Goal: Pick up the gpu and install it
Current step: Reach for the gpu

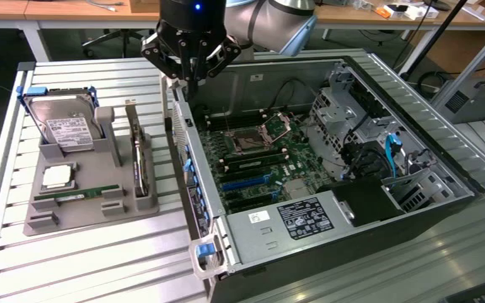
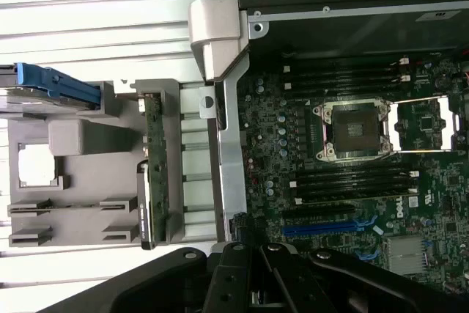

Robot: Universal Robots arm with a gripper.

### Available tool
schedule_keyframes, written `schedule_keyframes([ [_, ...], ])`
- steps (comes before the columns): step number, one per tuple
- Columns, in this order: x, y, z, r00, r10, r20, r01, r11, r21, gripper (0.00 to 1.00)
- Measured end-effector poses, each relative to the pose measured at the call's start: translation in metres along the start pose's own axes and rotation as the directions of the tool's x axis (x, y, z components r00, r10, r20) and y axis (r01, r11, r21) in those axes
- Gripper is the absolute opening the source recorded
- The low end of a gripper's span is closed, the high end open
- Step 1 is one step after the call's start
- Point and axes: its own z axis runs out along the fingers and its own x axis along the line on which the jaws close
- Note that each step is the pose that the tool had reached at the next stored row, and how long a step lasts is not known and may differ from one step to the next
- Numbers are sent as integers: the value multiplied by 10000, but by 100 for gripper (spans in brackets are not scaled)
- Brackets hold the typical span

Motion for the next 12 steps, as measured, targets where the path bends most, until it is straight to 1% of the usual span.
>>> schedule_keyframes([
  [12, 40, -5, -1, 10000, 0, 0, 0, 10000, 0, 11],
])
